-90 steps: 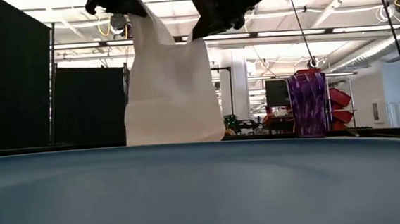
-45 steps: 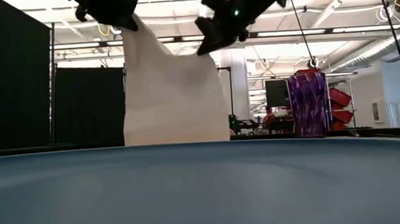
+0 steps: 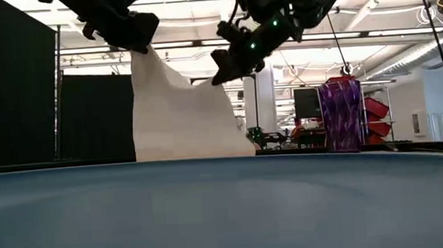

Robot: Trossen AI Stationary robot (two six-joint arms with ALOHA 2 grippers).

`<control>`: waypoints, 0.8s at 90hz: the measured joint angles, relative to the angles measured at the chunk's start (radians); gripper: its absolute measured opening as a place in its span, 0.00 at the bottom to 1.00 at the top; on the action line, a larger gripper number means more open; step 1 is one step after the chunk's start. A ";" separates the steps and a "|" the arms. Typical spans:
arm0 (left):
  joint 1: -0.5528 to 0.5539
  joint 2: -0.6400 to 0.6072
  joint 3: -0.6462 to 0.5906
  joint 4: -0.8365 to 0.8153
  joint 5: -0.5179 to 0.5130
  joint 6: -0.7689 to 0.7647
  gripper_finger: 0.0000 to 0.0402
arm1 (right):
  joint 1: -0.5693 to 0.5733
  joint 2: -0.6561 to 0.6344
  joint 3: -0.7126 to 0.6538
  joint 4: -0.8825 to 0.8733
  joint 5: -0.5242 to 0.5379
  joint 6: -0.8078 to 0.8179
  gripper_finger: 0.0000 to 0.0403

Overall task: Set table place
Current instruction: Fold the white napkin

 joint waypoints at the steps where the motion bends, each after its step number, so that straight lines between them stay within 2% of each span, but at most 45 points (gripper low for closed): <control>1: 0.004 0.002 0.000 0.007 0.007 0.005 0.00 | -0.002 0.001 0.000 0.002 0.000 -0.001 0.00; 16: 0.056 0.053 0.000 0.071 0.110 0.029 0.00 | -0.029 0.015 0.000 0.030 -0.048 0.000 0.00; 47: 0.111 0.247 0.000 0.175 0.181 0.034 0.00 | -0.064 0.042 0.000 0.038 -0.063 -0.002 0.00; 62: 0.111 0.250 0.000 0.190 0.180 0.047 0.00 | -0.095 0.062 0.000 0.042 -0.127 0.011 0.00; 72: 0.107 0.215 0.000 0.185 0.174 0.051 0.00 | -0.107 0.064 0.000 0.045 -0.130 0.011 0.00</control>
